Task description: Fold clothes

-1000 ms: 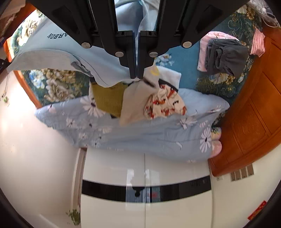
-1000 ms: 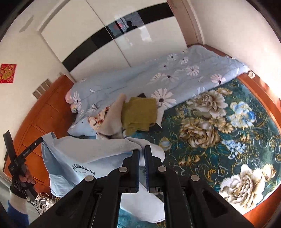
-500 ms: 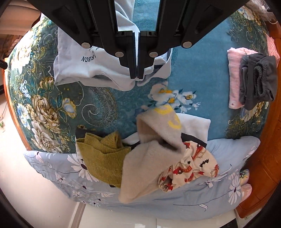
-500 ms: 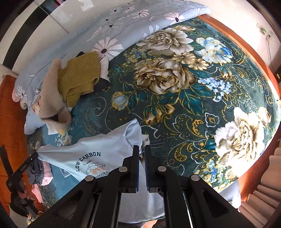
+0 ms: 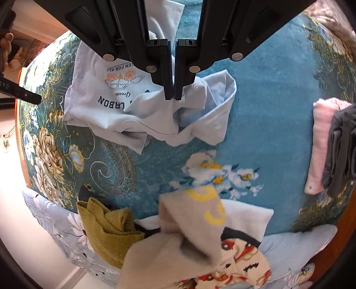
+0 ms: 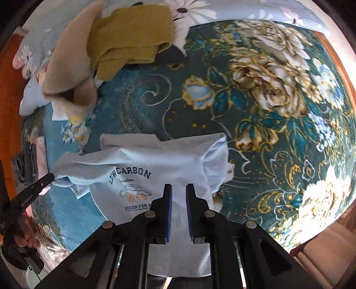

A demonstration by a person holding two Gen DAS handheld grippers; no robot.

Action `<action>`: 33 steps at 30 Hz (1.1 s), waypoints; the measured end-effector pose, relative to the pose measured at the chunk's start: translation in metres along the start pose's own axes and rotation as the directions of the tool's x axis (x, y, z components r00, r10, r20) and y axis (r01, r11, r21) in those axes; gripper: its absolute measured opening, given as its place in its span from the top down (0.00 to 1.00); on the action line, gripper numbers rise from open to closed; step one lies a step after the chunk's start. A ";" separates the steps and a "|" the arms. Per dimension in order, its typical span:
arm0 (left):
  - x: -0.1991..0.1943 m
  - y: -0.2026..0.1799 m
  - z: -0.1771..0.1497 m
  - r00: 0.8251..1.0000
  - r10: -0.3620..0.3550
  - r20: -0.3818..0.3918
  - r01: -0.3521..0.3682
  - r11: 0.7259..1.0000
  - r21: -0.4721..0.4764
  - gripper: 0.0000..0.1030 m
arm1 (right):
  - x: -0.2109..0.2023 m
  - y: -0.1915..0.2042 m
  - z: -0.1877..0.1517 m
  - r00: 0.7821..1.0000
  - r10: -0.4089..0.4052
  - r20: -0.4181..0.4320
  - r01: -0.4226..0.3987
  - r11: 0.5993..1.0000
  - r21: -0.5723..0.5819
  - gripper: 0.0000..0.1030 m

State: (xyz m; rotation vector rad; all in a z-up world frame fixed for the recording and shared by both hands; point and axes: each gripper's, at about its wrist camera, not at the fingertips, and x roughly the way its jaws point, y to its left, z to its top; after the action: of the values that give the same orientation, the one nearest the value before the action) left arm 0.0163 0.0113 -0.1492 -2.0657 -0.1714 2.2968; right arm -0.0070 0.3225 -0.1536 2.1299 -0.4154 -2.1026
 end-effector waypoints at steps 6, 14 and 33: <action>-0.005 0.008 -0.025 1.000 0.019 -0.025 -0.021 0.998 -0.059 0.98 | 0.056 0.053 0.038 0.993 -0.017 -0.114 -0.010 0.972 -0.233 0.54; -0.003 0.009 -0.032 0.995 0.061 -0.078 -0.069 0.991 -0.112 0.98 | 0.129 0.113 0.072 0.972 -0.107 -0.208 -0.009 0.872 -0.490 0.53; 0.002 -0.018 -0.013 0.986 0.120 -0.116 -0.129 0.989 -0.073 0.98 | 0.120 0.039 0.084 0.992 -0.030 -0.124 -0.008 0.955 -0.298 0.96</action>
State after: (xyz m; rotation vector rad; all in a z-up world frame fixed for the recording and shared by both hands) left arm 0.0284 0.0304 -0.1510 -2.2999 -0.1361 2.2701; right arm -0.0953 0.2608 -0.2604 2.0743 -0.0654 -1.8793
